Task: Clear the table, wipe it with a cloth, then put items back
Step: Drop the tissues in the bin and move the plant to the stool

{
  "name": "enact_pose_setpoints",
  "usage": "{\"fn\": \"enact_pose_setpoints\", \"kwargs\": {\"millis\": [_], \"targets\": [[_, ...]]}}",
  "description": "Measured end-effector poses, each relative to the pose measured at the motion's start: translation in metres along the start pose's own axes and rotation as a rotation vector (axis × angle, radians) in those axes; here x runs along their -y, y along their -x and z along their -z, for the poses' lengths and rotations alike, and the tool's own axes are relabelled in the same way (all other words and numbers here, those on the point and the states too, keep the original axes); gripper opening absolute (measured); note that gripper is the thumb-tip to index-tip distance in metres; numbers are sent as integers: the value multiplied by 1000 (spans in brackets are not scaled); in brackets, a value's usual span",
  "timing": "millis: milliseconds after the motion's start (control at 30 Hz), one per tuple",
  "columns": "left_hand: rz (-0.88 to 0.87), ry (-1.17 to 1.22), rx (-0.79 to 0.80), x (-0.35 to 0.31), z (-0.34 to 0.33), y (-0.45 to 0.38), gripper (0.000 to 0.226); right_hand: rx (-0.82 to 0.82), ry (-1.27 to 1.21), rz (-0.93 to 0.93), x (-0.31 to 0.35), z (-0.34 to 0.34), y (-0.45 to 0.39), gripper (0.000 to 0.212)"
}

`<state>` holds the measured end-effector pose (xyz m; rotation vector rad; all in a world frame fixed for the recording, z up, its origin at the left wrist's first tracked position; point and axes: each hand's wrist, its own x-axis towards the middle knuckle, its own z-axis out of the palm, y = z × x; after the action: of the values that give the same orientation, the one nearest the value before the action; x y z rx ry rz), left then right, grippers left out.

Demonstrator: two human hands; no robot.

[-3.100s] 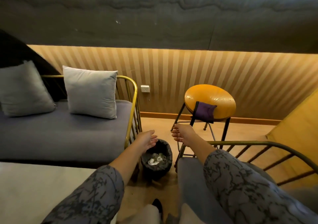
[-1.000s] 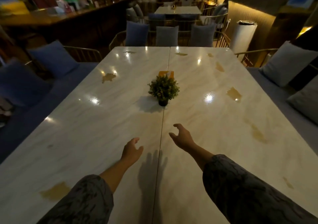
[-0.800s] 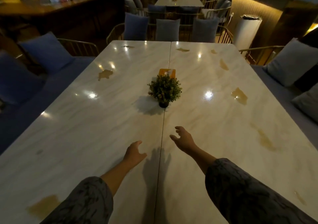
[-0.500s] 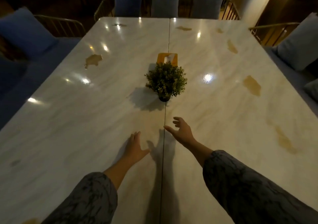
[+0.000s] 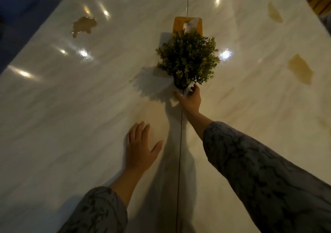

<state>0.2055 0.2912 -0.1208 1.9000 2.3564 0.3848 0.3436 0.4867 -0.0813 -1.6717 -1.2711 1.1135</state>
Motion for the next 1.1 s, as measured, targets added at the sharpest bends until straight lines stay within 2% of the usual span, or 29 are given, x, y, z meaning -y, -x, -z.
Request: {"fn": "enact_pose_setpoints", "kwargs": {"millis": [133,267,433,500,567,667,767,1100], "targets": [[12,30,-3,1,-4,-1,74,-64,-128,-27,-2,-13,-23,82],[20,45,-17,1,-6,-2,73,-45,-219,-82,-2,-16,-41,74],[25,45,-13,0,-5,-2,74,32,-257,-114,3,-7,-50,34],[27,37,-17,0,-5,-1,74,61,-272,-127,7,-6,-51,30],[27,35,-18,0,-4,-1,73,56,-276,-134,8,-6,-55,35],[28,34,-20,-1,-4,0,73,71,-240,-154,2,-6,-60,61],[26,29,-9,-2,-4,0,73,63,-82,-75,-1,-5,-56,85],[14,10,-12,-1,-2,-1,73,51,6,-25,0,2,-38,89]]}}
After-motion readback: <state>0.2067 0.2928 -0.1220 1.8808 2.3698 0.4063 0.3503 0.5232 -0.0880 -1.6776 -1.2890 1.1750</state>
